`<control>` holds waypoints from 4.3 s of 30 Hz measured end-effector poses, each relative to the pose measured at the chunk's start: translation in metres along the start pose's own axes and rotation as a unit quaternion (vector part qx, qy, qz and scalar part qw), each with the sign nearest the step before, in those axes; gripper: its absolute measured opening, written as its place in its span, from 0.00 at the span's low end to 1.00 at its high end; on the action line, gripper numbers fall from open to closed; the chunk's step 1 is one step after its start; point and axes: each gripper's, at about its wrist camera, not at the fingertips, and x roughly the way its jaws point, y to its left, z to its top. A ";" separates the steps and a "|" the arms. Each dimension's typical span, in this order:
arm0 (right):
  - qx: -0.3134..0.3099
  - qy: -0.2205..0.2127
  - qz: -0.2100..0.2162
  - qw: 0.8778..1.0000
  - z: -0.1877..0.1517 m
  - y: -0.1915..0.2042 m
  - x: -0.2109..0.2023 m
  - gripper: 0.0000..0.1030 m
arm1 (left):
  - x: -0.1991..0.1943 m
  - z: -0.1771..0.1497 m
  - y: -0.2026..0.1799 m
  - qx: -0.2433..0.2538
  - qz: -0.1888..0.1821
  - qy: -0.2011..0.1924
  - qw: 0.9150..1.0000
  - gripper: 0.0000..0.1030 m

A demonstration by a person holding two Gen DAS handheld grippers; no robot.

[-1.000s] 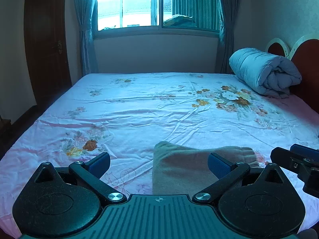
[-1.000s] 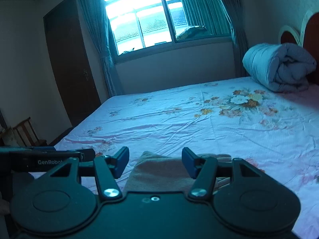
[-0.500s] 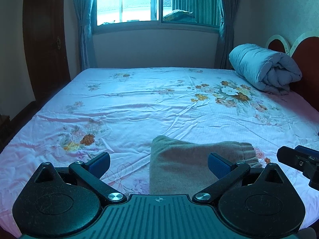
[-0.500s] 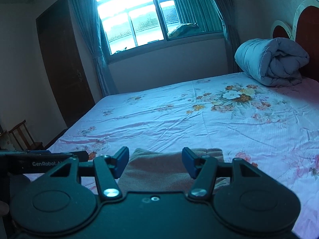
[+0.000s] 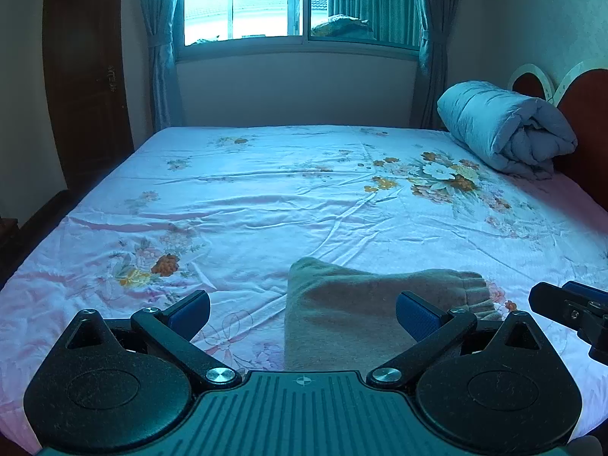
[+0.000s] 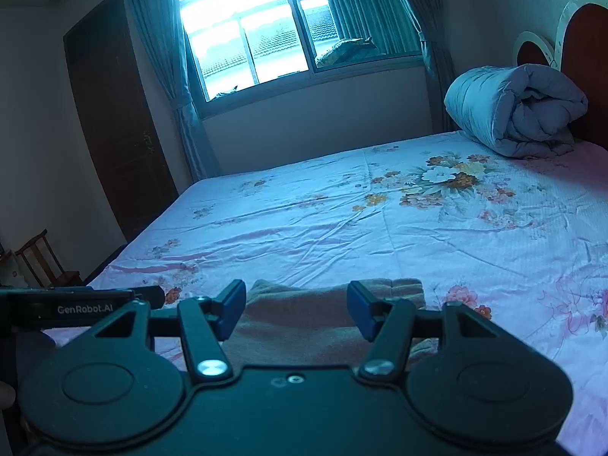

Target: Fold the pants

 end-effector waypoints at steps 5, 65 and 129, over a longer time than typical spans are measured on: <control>0.000 0.004 0.001 1.000 0.000 -0.001 0.002 0.50 | 0.003 0.000 0.000 -0.001 0.000 0.003 1.000 1.00; 0.196 0.239 -0.003 0.951 -0.041 -0.177 0.188 0.62 | 0.251 -0.061 0.025 -0.057 -0.080 0.215 0.972 1.00; -0.037 0.017 -0.044 0.998 0.040 0.013 0.087 0.58 | 0.054 0.045 0.029 0.011 0.021 0.007 1.000 1.00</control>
